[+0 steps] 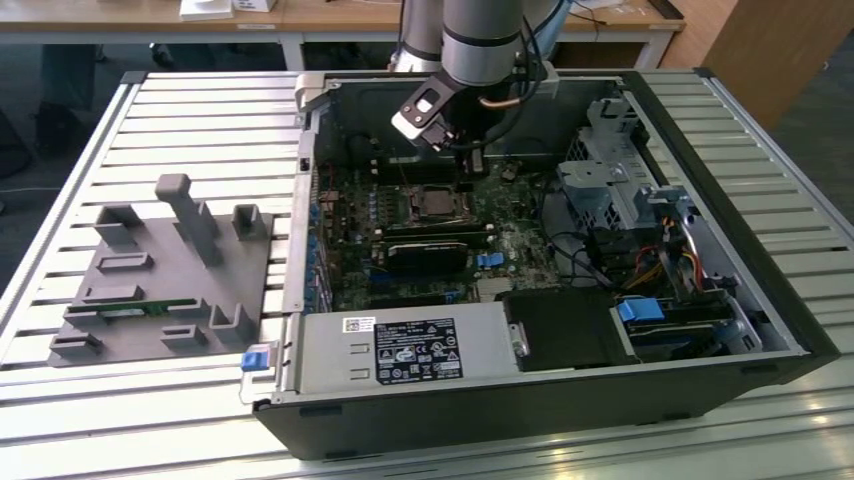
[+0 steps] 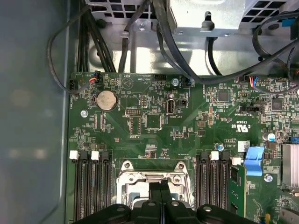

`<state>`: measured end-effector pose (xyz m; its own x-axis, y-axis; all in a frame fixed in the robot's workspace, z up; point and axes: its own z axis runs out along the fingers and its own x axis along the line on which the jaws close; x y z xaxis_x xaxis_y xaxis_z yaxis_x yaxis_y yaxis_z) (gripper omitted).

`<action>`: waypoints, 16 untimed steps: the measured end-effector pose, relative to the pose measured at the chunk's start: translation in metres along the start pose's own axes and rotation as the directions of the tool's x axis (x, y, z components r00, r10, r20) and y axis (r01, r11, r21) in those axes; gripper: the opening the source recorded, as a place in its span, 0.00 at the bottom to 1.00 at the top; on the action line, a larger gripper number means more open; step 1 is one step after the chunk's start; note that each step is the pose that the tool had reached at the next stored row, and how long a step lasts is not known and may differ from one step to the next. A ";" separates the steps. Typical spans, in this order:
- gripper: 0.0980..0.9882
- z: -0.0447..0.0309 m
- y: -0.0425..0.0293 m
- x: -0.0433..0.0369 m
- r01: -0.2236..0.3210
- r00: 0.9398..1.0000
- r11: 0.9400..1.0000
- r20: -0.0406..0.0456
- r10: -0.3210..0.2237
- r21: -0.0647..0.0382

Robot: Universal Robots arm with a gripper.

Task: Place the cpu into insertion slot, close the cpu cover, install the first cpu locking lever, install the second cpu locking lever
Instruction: 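Close the cpu cover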

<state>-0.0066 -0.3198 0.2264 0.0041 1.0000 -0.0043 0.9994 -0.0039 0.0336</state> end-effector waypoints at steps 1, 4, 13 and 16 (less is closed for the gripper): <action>0.01 0.0000 0.0000 0.0000 0.000 1.000 1.000 0.000 0.000 0.000; 0.01 0.0007 -0.0001 0.0000 0.000 1.000 1.000 0.000 0.000 0.002; 0.01 0.0043 -0.0077 -0.0001 0.001 1.000 1.000 -0.003 -0.001 0.019; 0.01 0.0044 -0.0090 0.0000 0.001 1.000 1.000 -0.003 -0.001 0.019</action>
<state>-0.0154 -0.3198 0.2216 0.0032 1.0000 -0.0016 0.9999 -0.0032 0.0143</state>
